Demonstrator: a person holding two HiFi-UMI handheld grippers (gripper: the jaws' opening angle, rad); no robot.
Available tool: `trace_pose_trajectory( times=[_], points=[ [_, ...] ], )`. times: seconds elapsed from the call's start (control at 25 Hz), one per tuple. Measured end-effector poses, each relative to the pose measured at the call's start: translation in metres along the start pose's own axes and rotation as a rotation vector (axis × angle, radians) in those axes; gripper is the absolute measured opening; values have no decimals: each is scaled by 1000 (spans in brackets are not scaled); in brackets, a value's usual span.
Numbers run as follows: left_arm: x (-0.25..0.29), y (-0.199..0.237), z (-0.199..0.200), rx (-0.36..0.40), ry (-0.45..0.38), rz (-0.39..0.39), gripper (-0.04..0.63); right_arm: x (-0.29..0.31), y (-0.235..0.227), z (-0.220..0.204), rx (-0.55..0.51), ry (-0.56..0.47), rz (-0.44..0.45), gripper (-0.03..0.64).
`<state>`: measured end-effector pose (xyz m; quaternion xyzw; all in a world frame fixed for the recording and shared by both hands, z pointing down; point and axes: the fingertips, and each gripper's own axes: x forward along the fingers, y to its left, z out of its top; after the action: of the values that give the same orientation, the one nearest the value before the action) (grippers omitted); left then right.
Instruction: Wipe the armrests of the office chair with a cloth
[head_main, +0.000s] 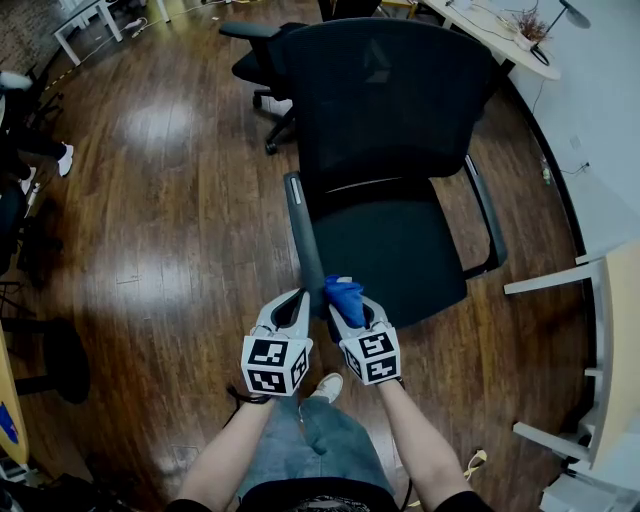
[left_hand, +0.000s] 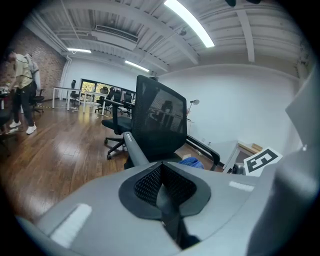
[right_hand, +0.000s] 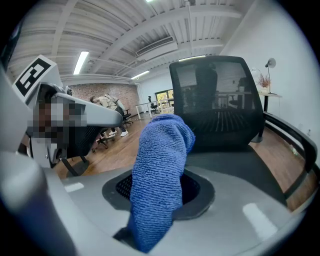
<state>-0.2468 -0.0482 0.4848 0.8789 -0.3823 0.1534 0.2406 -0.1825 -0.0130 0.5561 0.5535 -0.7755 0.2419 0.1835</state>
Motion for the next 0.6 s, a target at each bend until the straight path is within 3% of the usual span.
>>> trace_pose_trajectory(
  times=[0.36, 0.6],
  points=[
    [3, 32, 35, -15, -38, 30, 3, 25, 19, 100, 36, -156, 21, 135],
    [10, 82, 68, -15, -51, 53, 3, 81, 41, 146, 76, -170, 50, 135]
  ],
)
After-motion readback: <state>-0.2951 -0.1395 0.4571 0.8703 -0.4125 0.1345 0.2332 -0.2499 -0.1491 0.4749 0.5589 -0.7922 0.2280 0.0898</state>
